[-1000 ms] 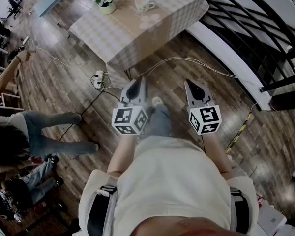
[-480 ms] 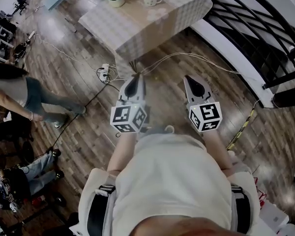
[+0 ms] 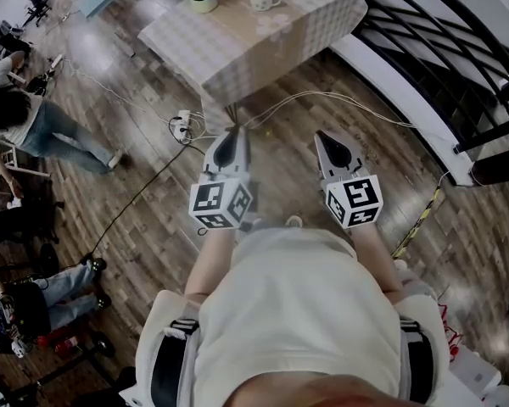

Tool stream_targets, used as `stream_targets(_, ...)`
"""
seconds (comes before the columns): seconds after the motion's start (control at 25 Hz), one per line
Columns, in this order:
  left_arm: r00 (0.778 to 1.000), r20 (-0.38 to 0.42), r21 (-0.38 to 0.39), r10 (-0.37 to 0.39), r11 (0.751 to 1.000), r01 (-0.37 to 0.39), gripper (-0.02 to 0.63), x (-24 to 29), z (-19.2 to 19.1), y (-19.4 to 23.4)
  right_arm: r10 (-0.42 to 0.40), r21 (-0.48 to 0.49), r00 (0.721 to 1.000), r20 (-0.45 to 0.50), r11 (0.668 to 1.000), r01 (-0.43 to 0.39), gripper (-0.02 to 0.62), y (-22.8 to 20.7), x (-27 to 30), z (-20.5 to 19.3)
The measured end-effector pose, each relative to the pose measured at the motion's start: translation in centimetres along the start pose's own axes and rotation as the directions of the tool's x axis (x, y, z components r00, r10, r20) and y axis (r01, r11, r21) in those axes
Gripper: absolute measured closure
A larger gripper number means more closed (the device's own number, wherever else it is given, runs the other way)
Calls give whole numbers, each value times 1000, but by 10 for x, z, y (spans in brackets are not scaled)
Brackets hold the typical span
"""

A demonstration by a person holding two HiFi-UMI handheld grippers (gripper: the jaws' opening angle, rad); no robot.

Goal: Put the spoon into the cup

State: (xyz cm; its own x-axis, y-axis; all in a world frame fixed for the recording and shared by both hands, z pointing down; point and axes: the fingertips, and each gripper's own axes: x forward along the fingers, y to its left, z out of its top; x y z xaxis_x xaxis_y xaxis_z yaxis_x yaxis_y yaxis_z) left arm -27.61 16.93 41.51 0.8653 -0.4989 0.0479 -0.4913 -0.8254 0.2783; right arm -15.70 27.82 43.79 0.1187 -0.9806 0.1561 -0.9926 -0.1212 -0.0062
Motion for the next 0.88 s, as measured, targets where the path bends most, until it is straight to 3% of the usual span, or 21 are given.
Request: stream_targets(0.88, 1000, -11, -21, 11, 1000, -11, 601, 24, -11, -6, 18, 44, 1000, -9, 999, -17, 594, -22, 9, -8)
